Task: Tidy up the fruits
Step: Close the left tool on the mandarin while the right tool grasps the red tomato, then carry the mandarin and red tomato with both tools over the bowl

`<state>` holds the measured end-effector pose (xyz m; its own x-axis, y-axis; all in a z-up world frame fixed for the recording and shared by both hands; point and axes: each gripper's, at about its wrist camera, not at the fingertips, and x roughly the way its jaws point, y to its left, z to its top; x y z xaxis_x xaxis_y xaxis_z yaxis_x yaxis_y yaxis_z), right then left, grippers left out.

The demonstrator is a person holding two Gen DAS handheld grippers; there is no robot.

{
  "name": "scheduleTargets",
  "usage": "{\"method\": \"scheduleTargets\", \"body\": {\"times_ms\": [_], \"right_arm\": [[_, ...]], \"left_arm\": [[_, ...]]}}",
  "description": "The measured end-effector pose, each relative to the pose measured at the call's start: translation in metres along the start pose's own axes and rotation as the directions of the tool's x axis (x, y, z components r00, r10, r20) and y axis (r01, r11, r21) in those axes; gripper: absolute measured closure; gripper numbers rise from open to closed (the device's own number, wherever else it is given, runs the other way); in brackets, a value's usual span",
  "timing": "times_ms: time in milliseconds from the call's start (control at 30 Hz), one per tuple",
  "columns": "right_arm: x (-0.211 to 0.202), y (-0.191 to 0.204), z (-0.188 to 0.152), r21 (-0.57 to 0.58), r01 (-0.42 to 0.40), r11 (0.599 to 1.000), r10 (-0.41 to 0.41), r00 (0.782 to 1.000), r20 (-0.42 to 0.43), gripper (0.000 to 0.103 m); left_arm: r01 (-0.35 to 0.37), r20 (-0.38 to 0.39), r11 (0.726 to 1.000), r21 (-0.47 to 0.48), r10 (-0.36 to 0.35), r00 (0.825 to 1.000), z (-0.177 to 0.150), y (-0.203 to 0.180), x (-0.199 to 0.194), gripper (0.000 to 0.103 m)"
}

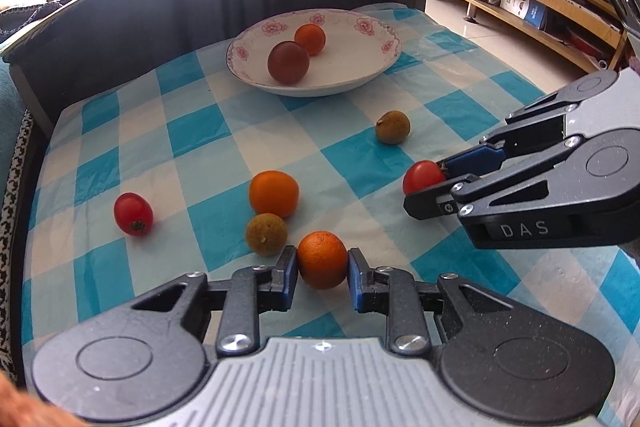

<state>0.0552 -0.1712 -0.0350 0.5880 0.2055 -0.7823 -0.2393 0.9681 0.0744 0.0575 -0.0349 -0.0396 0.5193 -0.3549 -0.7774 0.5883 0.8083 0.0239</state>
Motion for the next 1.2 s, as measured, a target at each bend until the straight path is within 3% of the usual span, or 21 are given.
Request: {"method": "scheduleTargets", "body": {"times_ms": [233,633,1200], "right_arm": [[-0.004,-0.001,0.0,0.018,0.01,1.0,-0.01,1.0,-0.004,0.08],[-0.021,-0.001,0.011,0.005,0.04,0.999,-0.04,0.997,0.061,0.08],[-0.023,0.0,0.019,0.005,0.052,0.999,-0.053,0.995,0.087,0.08]], "left_arm": [[0.007,-0.004,1.0,-0.023,-0.007,1.0,0.006,-0.005,0.005,0.068],[0.009,0.047,0.999,-0.048,-0.006,0.999,0.021,-0.004,-0.004,0.068],[0.001,0.099,0.997,-0.079,0.006,0.995,0.034,0.004,-0.012,0.068]]}}
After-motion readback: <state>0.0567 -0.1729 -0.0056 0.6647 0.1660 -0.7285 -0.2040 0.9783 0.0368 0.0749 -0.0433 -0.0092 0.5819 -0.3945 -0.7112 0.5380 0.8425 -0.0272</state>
